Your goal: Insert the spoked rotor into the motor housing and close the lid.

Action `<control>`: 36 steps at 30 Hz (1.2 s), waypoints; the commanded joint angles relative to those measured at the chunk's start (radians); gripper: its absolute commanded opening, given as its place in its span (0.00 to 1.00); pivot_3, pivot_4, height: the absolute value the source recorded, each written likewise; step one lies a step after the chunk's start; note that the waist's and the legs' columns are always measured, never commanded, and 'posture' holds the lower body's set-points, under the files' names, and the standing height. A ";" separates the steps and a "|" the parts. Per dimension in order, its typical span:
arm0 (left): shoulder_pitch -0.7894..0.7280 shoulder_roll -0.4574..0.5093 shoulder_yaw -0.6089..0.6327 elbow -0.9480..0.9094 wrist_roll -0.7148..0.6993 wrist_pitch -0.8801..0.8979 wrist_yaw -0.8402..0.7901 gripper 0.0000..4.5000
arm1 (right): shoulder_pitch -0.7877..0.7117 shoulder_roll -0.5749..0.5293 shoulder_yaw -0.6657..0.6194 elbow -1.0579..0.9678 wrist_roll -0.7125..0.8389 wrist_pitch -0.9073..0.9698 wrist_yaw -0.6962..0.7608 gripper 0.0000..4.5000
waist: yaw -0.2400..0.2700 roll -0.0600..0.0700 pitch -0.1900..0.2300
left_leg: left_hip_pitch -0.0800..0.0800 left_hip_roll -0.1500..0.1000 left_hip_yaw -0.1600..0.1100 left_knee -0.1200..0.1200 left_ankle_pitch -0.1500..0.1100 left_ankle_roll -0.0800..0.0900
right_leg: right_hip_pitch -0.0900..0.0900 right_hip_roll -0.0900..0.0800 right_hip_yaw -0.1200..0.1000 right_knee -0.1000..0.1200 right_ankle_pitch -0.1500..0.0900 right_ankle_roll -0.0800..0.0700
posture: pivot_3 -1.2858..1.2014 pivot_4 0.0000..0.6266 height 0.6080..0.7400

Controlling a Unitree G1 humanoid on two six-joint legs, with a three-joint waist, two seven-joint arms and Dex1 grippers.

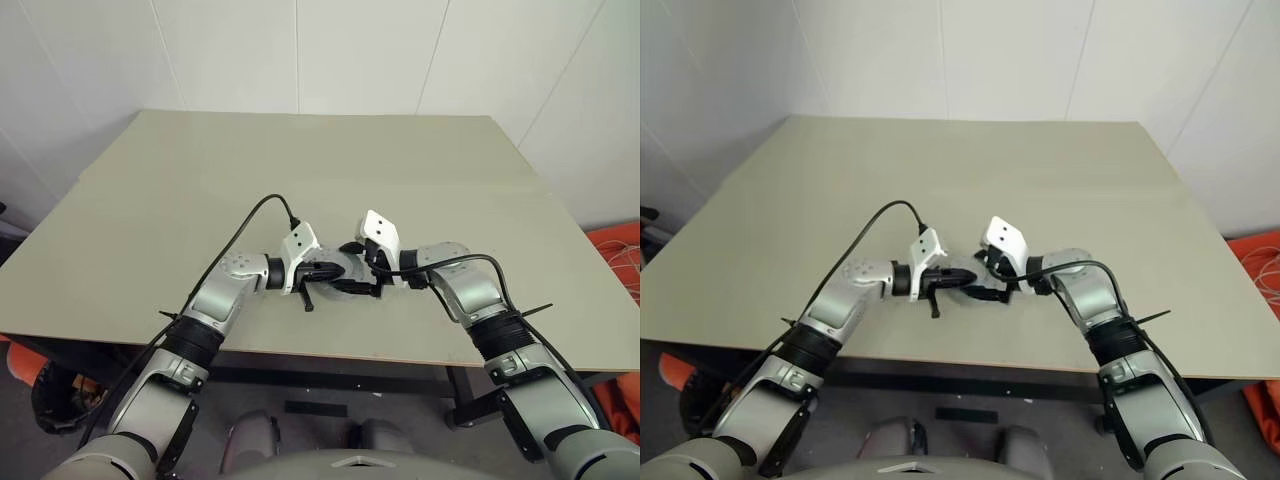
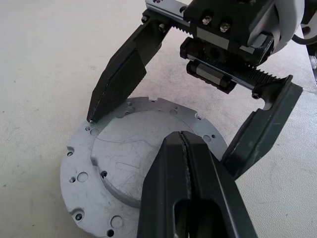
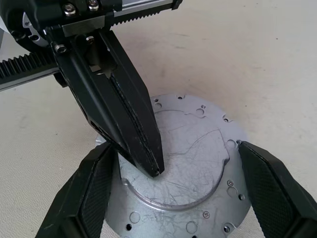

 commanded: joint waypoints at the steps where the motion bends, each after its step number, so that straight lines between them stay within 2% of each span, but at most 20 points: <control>1: 0.012 0.000 -0.009 -0.013 0.005 0.018 0.002 0.00 | -0.001 -0.025 -0.014 0.000 -0.007 0.033 -0.003 1.00 | 0.000 0.000 0.000 | 0.000 0.000 0.000 0.000 0.000 0.000 | 0.000 0.000 0.000 0.000 0.000 0.000 | 0.52 0.00 1.00; 5: 0.012 -0.003 -0.007 -0.016 0.002 0.023 0.004 0.00 | 0.015 -0.067 -0.036 -0.098 0.042 0.096 0.040 1.00 | 0.004 0.000 0.000 | -0.001 0.000 0.000 0.000 0.000 0.000 | 0.000 0.000 0.000 -0.001 0.000 0.000 | 0.52 0.00 1.00; 11: 0.010 -0.009 -0.005 -0.013 0.001 0.027 0.006 0.00 | 0.096 -0.177 -0.061 -0.352 0.142 0.209 0.131 1.00 | 0.011 0.000 0.001 | -0.003 0.000 0.000 -0.002 -0.001 0.002 | -0.002 0.000 0.000 -0.003 0.001 -0.003 | 0.52 0.00 1.00; 15: 0.008 -0.016 -0.003 -0.007 0.001 0.027 0.005 0.00 | 0.107 -0.193 -0.101 -0.423 0.174 0.269 0.089 1.00 | 0.009 0.000 0.001 | -0.003 0.000 0.001 -0.003 -0.001 0.002 | -0.003 0.000 0.000 -0.003 0.001 -0.003 | 0.52 0.00 1.00; 18: 0.008 -0.021 -0.003 -0.005 0.001 0.026 0.006 0.00 | 0.083 -0.182 -0.146 -0.412 0.155 0.338 -0.021 1.00 | 0.011 0.000 0.001 | -0.003 0.000 0.001 -0.003 -0.001 0.001 | -0.003 0.000 0.000 -0.003 -0.001 0.000 | 0.52 0.00 1.00; 22: 0.009 -0.024 -0.004 -0.005 0.001 0.025 0.005 0.00 | 0.084 -0.172 -0.214 -0.451 0.216 0.523 -0.113 1.00 | 0.012 0.000 0.001 | -0.003 -0.001 0.001 -0.003 -0.001 0.001 | -0.003 0.000 0.000 -0.003 0.000 -0.002 | 0.52 0.00 1.00; 28: 0.012 -0.027 -0.003 -0.006 0.001 0.025 0.006 0.00 | 0.099 -0.162 -0.300 -0.549 0.379 0.903 -0.188 1.00 | 0.024 0.001 0.001 | -0.003 -0.001 0.001 -0.005 -0.001 0.001 | -0.004 0.000 0.000 -0.003 0.000 -0.003 | 0.52 0.00 1.00; 31: 0.012 -0.030 -0.005 -0.003 0.003 0.024 0.006 0.00 | 0.077 -0.127 -0.359 -0.559 0.458 1.096 -0.232 1.00 | 0.025 0.001 0.001 | -0.003 -0.001 0.001 -0.005 -0.001 0.001 | -0.004 0.000 0.000 -0.003 0.000 -0.003 | 0.52 0.00 1.00; 36: 0.010 -0.030 -0.005 -0.001 0.005 0.024 0.007 0.00 | 0.044 -0.056 -0.453 -0.520 0.506 1.279 -0.314 1.00 | 0.025 0.001 0.001 | -0.003 -0.001 0.001 -0.005 0.000 0.000 | -0.004 0.000 0.000 -0.003 0.000 -0.003 | 0.52 0.00 1.00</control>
